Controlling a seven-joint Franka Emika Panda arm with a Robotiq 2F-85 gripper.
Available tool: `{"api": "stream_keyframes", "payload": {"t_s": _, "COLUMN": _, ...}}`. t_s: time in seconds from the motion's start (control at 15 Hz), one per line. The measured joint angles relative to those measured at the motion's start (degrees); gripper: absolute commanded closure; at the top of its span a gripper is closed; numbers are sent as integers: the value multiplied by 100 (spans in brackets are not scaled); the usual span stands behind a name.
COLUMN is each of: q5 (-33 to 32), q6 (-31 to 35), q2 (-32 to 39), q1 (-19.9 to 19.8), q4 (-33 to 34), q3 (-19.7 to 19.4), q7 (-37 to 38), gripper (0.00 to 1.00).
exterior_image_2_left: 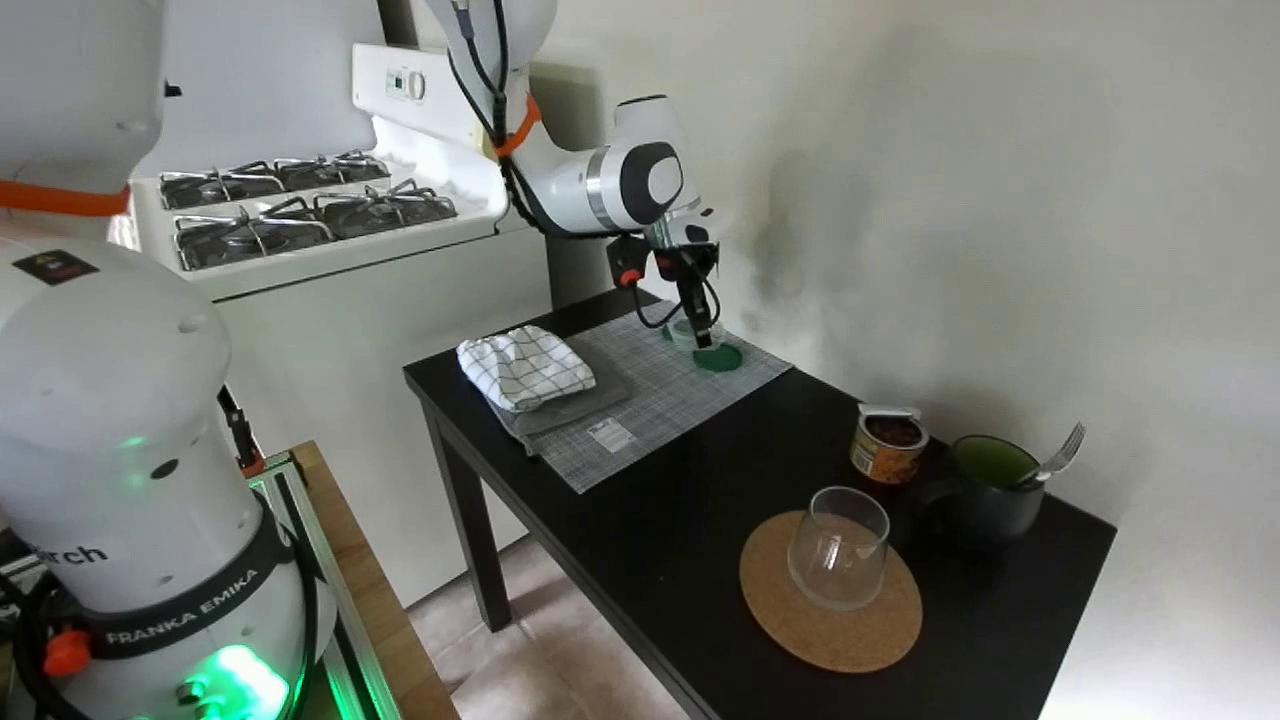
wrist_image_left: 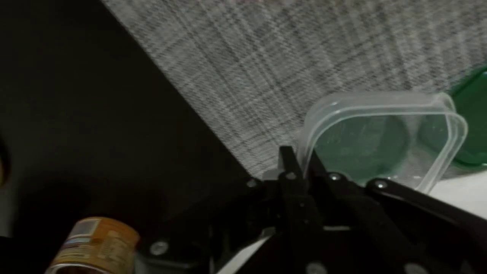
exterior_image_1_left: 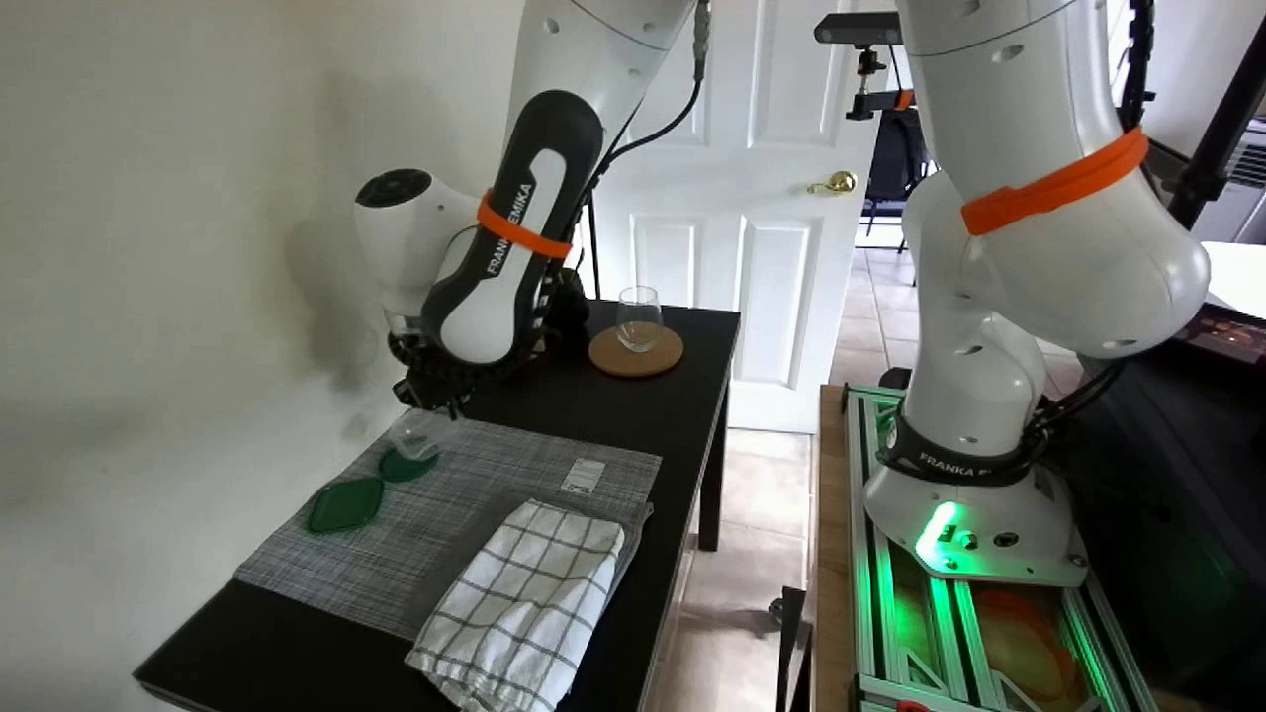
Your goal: Move the clear bowl to the right.
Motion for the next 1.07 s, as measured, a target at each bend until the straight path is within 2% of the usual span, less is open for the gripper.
{"api": "stream_keyframes", "payload": {"t_s": 0.2, "q5": -377, "q6": -125, "q2": -303, "q1": -126, "q4": -539, "q3": -318, "q7": 582, "gripper": 98}}
{"api": "stream_keyframes", "payload": {"t_s": 0.4, "q5": -530, "q6": -120, "q2": -463, "q1": -470, "q4": -967, "q3": -494, "q7": 1159, "gripper": 98}}
{"api": "stream_keyframes", "payload": {"t_s": 0.47, "q5": -507, "q6": -103, "q2": -504, "q1": -637, "q4": -1072, "q3": -477, "q7": 1270, "gripper": 93}}
{"api": "stream_keyframes", "payload": {"t_s": 0.53, "q5": -555, "q6": -98, "q2": -523, "q1": -771, "q4": -1102, "q3": -431, "q7": 1268, "gripper": 93}}
{"api": "stream_keyframes", "payload": {"t_s": 0.6, "q5": -575, "q6": -98, "q2": -523, "q1": -848, "q4": -1090, "q3": -379, "q7": 1266, "gripper": 98}}
{"api": "stream_keyframes", "payload": {"t_s": 0.8, "q5": -576, "q6": -117, "q2": -512, "q1": -917, "q4": -1034, "q3": -259, "q7": 1303, "gripper": 98}}
{"api": "stream_keyframes", "payload": {"t_s": 1.07, "q5": -612, "q6": -442, "q2": -367, "q1": -1008, "q4": -869, "q3": -303, "q7": 1915, "gripper": 98}}
